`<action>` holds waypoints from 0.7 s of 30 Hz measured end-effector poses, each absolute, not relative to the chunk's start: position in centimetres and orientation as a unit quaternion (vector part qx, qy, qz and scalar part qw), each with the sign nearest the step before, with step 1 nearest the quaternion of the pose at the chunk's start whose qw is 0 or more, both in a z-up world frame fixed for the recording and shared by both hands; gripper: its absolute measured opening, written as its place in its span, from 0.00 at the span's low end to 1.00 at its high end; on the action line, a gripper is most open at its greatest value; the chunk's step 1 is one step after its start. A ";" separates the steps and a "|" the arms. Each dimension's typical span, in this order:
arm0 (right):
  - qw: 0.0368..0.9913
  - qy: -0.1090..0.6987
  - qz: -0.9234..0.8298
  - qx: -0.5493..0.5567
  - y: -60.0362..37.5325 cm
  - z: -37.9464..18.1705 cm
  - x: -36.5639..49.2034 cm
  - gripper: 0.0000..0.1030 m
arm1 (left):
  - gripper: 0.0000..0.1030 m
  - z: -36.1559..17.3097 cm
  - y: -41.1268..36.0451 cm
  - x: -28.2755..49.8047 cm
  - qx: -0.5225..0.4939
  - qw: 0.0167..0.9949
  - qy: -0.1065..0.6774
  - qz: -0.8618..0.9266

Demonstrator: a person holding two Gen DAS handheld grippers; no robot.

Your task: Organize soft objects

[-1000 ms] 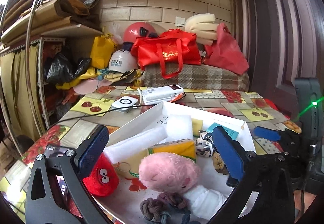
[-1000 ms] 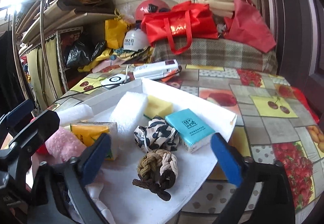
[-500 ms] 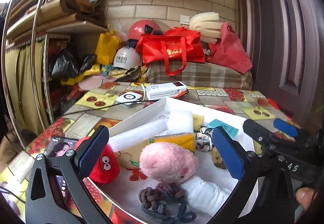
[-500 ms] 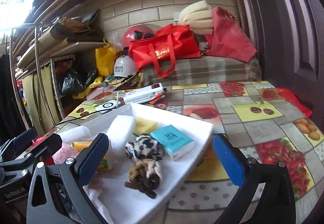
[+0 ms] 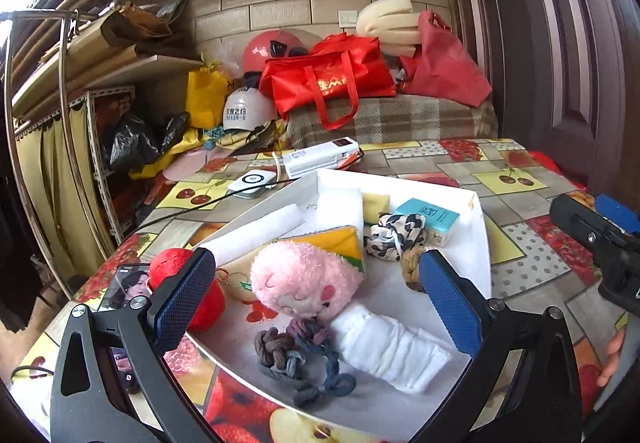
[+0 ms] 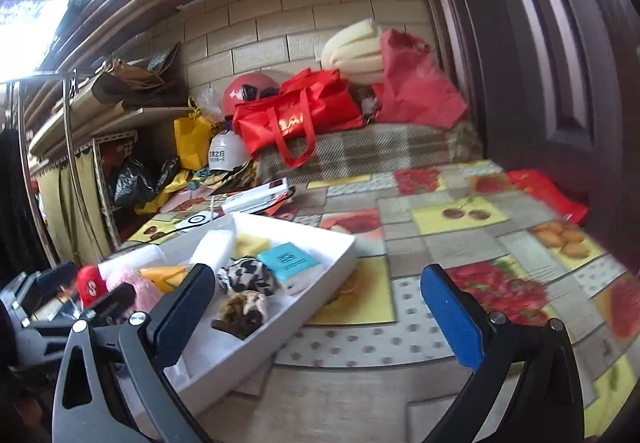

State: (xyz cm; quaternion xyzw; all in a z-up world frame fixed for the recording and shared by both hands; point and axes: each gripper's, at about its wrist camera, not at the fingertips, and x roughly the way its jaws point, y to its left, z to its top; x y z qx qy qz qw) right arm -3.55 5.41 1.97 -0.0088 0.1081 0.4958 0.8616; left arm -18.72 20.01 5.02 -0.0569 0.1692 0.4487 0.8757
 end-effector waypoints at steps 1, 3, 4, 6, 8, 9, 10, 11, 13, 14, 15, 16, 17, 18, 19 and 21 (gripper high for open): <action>0.867 0.096 0.488 -0.020 5.0 2.0 -3.9 1.00 | 1.00 5.0 19.7 -18.8 -0.056 0.876 0.168 0.448; 0.874 0.080 0.478 -0.032 4.2 2.1 -4.4 1.00 | 1.00 5.0 19.3 -18.8 -0.059 0.877 0.169 0.445; 0.877 0.073 0.474 -0.035 3.7 2.2 -4.6 1.00 | 1.00 5.0 19.1 -18.8 -0.062 0.878 0.170 0.444; 0.882 0.062 0.466 -0.038 2.7 2.3 -4.9 1.00 | 1.00 5.0 18.5 -18.8 -0.063 0.879 0.168 0.442; 0.886 0.058 0.459 -0.035 1.6 2.4 -4.9 1.00 | 1.00 5.0 17.8 -18.8 -0.062 0.880 0.167 0.440; 0.889 0.058 0.453 -0.031 1.0 2.4 -4.9 1.00 | 1.00 5.0 17.5 -18.9 -0.061 0.882 0.167 0.437; 0.895 0.061 0.442 -0.028 0.4 2.5 -4.9 1.00 | 1.00 5.1 17.2 -18.9 -0.062 0.883 0.167 0.435; 0.900 0.064 0.430 -0.024 -0.1 2.5 -4.9 1.00 | 1.00 5.0 16.9 -18.8 -0.063 0.883 0.168 0.433; 0.907 0.076 0.414 -0.005 -1.6 2.5 -4.6 1.00 | 1.00 5.1 16.4 -18.8 -0.067 0.884 0.170 0.431; 0.908 0.078 0.412 0.007 -2.2 2.7 -4.3 1.00 | 1.00 5.1 16.0 -18.8 -0.070 0.885 0.169 0.429; 0.909 0.078 0.409 0.021 -3.0 2.7 -4.1 1.00 | 1.00 5.1 15.6 -18.8 -0.071 0.886 0.168 0.426; 0.910 0.077 0.406 0.037 -3.9 2.8 -3.9 1.00 | 1.00 5.2 15.3 -18.8 -0.072 0.889 0.166 0.421; 0.909 0.077 0.406 0.045 -4.4 2.9 -3.8 1.00 | 1.00 5.3 14.8 -18.8 -0.071 0.892 0.164 0.416; 0.909 0.078 0.406 0.046 -4.8 2.9 -3.7 1.00 | 1.00 5.5 14.3 -18.9 -0.069 0.893 0.161 0.414; 0.910 0.077 0.406 0.045 -5.3 2.9 -3.7 1.00 | 1.00 5.6 13.7 -18.9 -0.068 0.894 0.157 0.414; 0.910 0.071 0.406 0.041 -5.8 2.8 -4.1 1.00 | 1.00 6.0 12.6 -19.1 -0.064 0.887 0.149 0.433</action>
